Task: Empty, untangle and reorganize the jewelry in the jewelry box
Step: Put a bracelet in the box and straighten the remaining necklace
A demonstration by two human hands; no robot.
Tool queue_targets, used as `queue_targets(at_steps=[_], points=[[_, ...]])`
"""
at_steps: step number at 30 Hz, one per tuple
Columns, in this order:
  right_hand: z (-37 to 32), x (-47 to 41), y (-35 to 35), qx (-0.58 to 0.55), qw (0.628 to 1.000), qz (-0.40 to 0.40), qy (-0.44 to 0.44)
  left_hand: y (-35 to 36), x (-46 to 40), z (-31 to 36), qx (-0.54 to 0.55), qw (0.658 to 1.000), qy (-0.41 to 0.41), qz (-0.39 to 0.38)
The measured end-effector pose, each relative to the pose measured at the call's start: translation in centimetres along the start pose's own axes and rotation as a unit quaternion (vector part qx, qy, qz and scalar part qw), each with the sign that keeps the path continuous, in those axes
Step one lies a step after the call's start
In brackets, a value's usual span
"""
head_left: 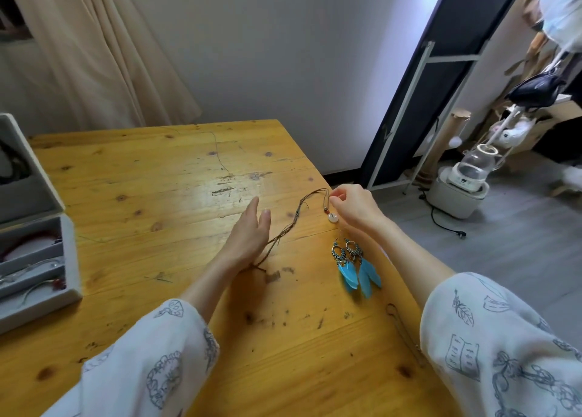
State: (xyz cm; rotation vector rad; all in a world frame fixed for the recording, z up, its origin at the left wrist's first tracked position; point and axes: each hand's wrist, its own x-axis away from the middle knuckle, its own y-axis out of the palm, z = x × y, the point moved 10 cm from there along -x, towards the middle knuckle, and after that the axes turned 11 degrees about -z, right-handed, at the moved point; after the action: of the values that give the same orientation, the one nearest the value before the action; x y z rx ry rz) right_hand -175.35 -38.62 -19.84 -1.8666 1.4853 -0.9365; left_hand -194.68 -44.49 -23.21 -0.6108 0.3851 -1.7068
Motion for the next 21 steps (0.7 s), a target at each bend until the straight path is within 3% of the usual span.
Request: queue_targets(at_steps=[8, 13, 18, 21], points=[[-10.6, 6.0, 5.8, 0.033, 0.987, -0.064, -0.146, -6.1, 9.9, -3.3, -0.145, 0.987, 0.033, 0.062], [-18.0, 9.1, 12.2, 0.045, 0.968, -0.108, -0.220, -10.5, 17.6, -7.7, -0.293, 0.946, 0.002, 0.140], [-24.7, 12.1, 19.2, 0.067, 0.941, -0.164, -0.288, -15.8, 24.7, -12.9, -0.365, 0.905, -0.069, 0.206], [-28.5, 12.3, 22.1, 0.099, 0.927, -0.184, -0.311, -19.4, 27.1, -16.6, -0.349, 0.899, -0.141, 0.223]])
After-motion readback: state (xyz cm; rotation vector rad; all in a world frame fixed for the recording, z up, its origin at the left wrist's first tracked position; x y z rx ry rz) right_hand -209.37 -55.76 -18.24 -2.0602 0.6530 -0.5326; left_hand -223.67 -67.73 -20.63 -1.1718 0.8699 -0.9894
